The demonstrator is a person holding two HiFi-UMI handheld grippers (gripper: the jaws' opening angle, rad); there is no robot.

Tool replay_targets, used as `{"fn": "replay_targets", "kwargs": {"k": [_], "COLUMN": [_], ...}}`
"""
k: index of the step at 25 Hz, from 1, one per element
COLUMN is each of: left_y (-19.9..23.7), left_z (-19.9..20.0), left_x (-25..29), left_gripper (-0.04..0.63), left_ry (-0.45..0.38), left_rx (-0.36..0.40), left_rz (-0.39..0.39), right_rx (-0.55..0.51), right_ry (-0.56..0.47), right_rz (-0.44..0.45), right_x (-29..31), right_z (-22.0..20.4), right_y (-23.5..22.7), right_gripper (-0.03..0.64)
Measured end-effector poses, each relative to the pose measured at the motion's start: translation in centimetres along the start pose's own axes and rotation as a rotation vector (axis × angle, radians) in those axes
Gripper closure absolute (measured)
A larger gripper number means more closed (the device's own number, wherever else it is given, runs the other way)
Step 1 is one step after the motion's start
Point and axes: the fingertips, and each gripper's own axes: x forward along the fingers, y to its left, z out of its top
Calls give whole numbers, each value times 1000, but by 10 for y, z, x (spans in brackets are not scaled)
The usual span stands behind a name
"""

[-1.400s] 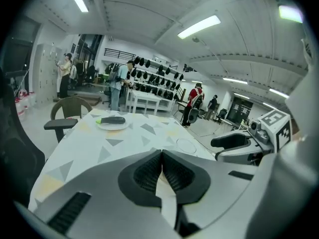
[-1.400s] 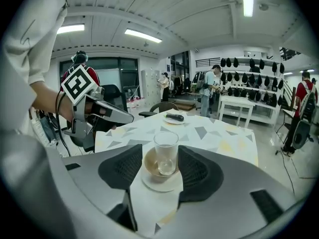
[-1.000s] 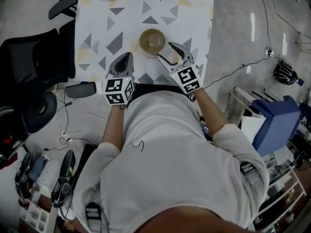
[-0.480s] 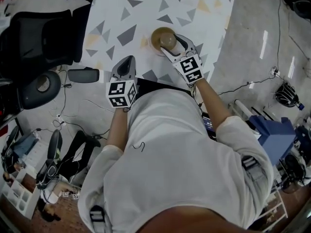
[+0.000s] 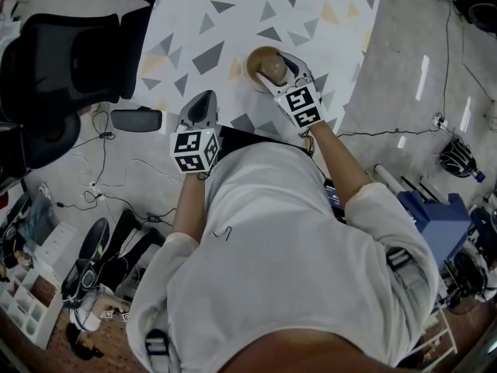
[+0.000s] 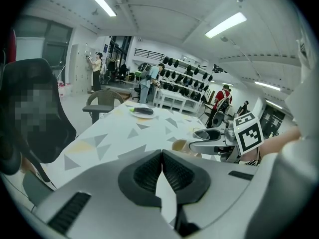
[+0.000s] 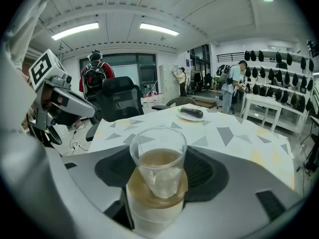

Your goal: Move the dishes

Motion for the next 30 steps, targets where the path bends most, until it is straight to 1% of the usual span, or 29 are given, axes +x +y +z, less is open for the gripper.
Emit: {"fn": "replay_targets", "kwargs": {"k": [9,14,19,24,30], "left_y": [-3,-8,-12,-20,-46], "left_z": [3,9,17,32,44], "left_x": [7,11,17,26,38], "left_gripper": [575,575,575,575,575], "left_ry": [4,4,-3,-21,-29], "left_rx": [14,30,50,88,137], "left_rz": [-28,-49,-77,-120,-195], "right_rx": [-18,-10,-16,9,-6], "right_ry": [16,9,-23,-87,-139], "right_rz": [-11,-25,-39,-62,-132], "right_x": [2,-2,-12,-33,-67], "right_z": [0,2,17,43,67], "right_y": [0,-1,0,-1,-13], "right_gripper": [337,337,339,339,339]}}
